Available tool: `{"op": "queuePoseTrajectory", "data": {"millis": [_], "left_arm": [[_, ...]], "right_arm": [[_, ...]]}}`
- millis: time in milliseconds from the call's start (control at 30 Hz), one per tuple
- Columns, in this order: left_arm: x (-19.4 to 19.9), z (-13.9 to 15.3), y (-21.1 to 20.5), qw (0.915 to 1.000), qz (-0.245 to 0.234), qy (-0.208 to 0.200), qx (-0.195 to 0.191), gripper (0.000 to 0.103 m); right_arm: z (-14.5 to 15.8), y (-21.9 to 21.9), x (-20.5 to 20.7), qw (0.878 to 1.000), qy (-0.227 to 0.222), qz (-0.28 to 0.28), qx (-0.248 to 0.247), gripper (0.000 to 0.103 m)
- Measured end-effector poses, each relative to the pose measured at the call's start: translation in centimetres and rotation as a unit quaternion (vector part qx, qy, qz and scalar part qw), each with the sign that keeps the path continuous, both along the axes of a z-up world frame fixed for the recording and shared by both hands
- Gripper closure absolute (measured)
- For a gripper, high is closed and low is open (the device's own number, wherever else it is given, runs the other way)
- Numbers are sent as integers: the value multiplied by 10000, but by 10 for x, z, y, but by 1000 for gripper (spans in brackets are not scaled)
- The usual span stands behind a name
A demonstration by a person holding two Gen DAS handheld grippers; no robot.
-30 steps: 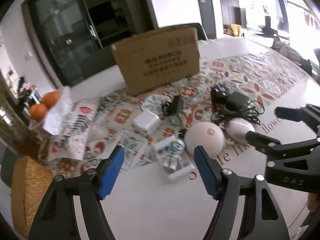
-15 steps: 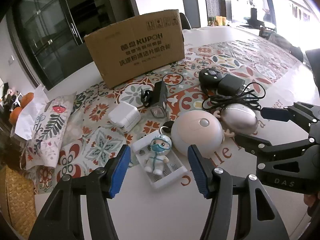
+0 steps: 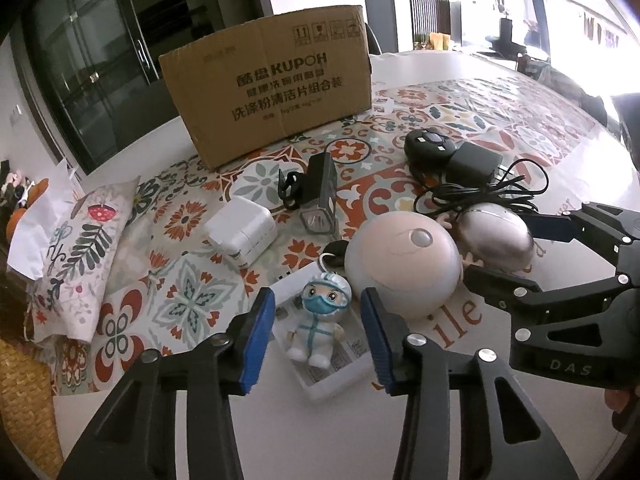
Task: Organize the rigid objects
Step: 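Grasp the white astronaut figurine with the left tool while the right tool grasps the silver egg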
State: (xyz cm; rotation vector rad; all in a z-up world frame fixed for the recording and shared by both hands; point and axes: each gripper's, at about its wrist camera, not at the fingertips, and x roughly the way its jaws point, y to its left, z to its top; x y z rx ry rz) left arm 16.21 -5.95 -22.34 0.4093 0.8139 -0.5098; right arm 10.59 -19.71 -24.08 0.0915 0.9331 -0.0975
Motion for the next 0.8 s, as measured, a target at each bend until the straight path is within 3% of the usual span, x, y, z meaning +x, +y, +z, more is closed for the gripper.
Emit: {"op": "queuePoseTrajectory", "data": {"millis": [100, 467, 533, 600, 800], "left_arm": [[3, -2, 0, 10000, -12, 57, -70, 69], [7, -10, 1, 9991, 114, 263, -315, 75], [6, -9, 0, 9990, 121, 273, -336, 75], [4, -7, 1, 9989, 159, 238, -384, 75], [0, 2, 4, 9977, 361, 154, -562, 75]], "right_arm": [[-1, 0, 3, 10000, -26, 19, -10, 32], [-3, -2, 7, 10000, -85, 12, 11, 37], [-3, -3, 6, 10000, -75, 14, 33, 39], [-2, -2, 5, 9999, -88, 32, 44, 54], [1, -2, 3, 9998, -76, -31, 155, 54]]}}
